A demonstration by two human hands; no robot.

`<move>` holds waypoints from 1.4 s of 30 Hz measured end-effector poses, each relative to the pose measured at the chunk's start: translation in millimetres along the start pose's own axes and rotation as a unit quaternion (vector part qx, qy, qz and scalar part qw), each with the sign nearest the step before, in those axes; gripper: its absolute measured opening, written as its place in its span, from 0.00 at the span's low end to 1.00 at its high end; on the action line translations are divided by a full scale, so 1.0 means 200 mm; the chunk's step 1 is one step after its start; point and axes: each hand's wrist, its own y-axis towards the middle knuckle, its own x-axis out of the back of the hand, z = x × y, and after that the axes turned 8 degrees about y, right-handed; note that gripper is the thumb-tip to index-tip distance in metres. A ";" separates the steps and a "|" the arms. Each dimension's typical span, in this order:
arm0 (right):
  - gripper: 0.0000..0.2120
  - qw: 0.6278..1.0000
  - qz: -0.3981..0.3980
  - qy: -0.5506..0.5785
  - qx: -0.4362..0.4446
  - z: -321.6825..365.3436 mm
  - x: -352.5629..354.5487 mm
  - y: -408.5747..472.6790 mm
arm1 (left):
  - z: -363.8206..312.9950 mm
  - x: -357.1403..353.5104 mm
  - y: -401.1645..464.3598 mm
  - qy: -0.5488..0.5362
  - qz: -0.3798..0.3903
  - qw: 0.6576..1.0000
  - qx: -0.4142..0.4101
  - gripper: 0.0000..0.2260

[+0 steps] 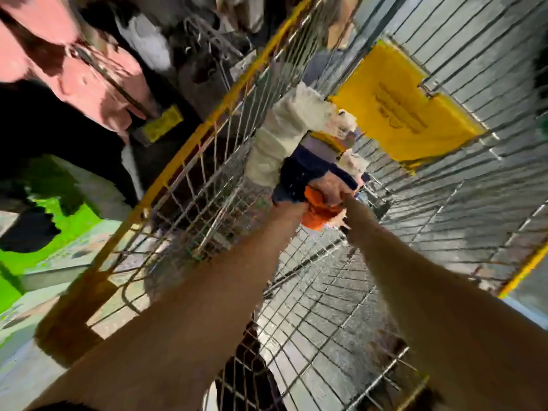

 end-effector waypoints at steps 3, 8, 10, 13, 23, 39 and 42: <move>0.17 0.998 0.041 0.037 -0.012 0.01 -0.03 0.11 | -0.01 -0.07 0.09 -0.038 0.035 0.999 -0.011 0.08; 0.18 0.997 0.052 0.048 -0.041 0.03 -0.06 0.21 | -0.04 -0.15 0.15 -0.112 0.068 0.991 -0.010 0.06; 0.23 0.994 0.058 0.071 -0.058 0.05 -0.07 0.24 | -0.05 -0.17 0.17 -0.137 0.062 0.989 -0.005 0.06; 0.22 0.986 0.084 0.119 -0.075 0.08 -0.06 0.27 | -0.07 -0.18 0.17 -0.162 0.069 0.984 -0.004 0.05; 0.18 0.977 0.054 0.200 -0.049 0.14 -0.02 0.07 | -0.15 -0.17 -0.04 -0.012 0.065 0.997 -0.026 0.04; 0.13 0.975 0.104 0.147 0.131 0.04 0.07 -1.28 | -0.09 0.38 -1.19 -0.004 0.071 0.988 -0.138 0.09; 0.16 0.969 0.153 0.101 0.168 -0.02 -0.02 -1.59 | -0.01 0.59 -1.47 -0.053 0.086 0.982 -0.157 0.11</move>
